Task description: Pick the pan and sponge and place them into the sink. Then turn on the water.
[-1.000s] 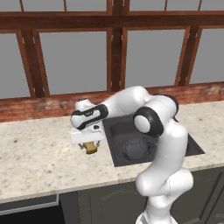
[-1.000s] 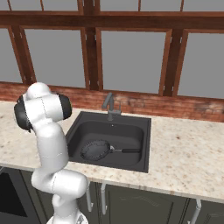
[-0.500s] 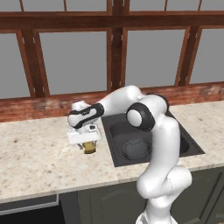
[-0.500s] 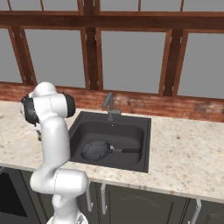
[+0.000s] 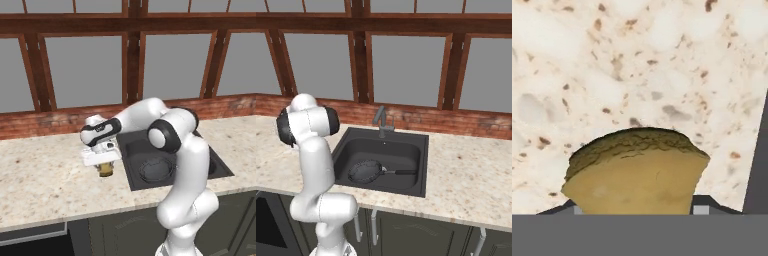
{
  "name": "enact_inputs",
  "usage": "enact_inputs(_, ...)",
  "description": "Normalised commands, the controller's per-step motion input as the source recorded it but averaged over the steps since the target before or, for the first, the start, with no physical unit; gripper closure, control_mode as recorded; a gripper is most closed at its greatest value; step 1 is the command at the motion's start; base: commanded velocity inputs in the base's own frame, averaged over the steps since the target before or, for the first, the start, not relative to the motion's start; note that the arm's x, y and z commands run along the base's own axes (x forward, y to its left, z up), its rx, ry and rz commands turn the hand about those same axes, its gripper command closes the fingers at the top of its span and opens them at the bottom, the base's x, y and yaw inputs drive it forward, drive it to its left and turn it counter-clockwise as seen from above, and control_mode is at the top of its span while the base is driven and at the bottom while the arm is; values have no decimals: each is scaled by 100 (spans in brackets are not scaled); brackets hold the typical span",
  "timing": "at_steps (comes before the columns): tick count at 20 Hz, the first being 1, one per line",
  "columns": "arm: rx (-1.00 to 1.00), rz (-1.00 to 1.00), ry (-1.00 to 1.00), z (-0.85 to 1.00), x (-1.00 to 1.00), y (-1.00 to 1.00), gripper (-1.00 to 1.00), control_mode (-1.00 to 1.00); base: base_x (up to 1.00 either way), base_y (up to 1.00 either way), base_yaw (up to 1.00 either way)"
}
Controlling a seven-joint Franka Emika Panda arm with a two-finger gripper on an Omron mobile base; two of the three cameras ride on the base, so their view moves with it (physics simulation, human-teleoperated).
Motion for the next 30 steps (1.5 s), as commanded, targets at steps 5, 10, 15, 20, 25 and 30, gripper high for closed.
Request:
enact_inputs(5,2,-5,-17,35,-84,-100,100,-100,0,0,0)
enact_inputs(10,0,-9,-8,48,-52,-100,100,-100,0,0,0)
enact_inputs(15,0,-16,-4,46,0,-99,100,-100,0,0,0)
enact_inputs(20,-5,-12,0,3,34,-63,100,-100,0,0,0)
enact_inputs(25,-18,-4,0,-33,50,-14,100,-100,0,0,0)
enact_inputs(30,-15,0,0,-45,45,-5,100,-100,0,0,0)
